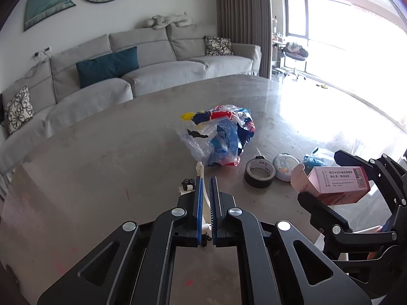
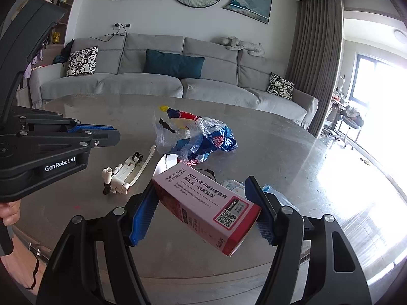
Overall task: Collect trash
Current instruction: 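Lower the toy frame and open the left tool while right holds the box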
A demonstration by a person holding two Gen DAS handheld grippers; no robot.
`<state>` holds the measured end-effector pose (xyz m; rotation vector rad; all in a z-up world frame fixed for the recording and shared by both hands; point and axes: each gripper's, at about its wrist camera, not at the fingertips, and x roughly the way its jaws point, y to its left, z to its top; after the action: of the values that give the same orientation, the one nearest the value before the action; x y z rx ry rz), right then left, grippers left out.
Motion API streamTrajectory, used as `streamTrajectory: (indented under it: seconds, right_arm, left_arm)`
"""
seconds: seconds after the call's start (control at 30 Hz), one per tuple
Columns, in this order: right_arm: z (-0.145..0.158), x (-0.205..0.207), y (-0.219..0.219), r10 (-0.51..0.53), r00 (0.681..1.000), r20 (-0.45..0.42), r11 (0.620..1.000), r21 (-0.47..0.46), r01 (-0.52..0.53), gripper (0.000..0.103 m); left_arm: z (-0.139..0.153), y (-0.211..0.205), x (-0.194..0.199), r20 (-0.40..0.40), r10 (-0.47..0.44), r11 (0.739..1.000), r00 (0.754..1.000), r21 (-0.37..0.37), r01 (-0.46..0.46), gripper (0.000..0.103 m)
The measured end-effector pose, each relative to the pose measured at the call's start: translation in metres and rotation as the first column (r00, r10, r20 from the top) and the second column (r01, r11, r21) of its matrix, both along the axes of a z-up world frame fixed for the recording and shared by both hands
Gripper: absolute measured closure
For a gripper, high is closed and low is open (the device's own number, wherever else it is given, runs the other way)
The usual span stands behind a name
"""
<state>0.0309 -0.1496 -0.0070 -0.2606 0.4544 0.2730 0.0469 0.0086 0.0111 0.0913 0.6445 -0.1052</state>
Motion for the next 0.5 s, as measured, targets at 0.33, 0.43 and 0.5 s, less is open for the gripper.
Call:
streamTrajectory:
  seconds: [0.33, 0.43, 0.5]
  right_arm:
    - [0.005, -0.011, 0.002, -0.018, 1.0, 0.002, 1.0, -0.022, 0.018, 0.034]
    - [0.003, -0.012, 0.003, -0.014, 1.0, 0.001, 1.0, -0.019, 0.014, 0.034]
    - [0.002, -0.01, 0.003, -0.016, 1.0, -0.001, 1.0, -0.019, 0.016, 0.034]
  left_arm:
    - [-0.026, 0.007, 0.023, -0.094, 0.118, 0.992, 0.989, 0.046, -0.114, 0.018]
    - [-0.034, 0.003, 0.031, -0.129, 0.113, 0.993, 0.985, 0.048, -0.107, 0.014]
    - [-0.042, -0.003, 0.037, -0.137, 0.12, 0.99, 0.983, 0.093, -0.107, 0.012]
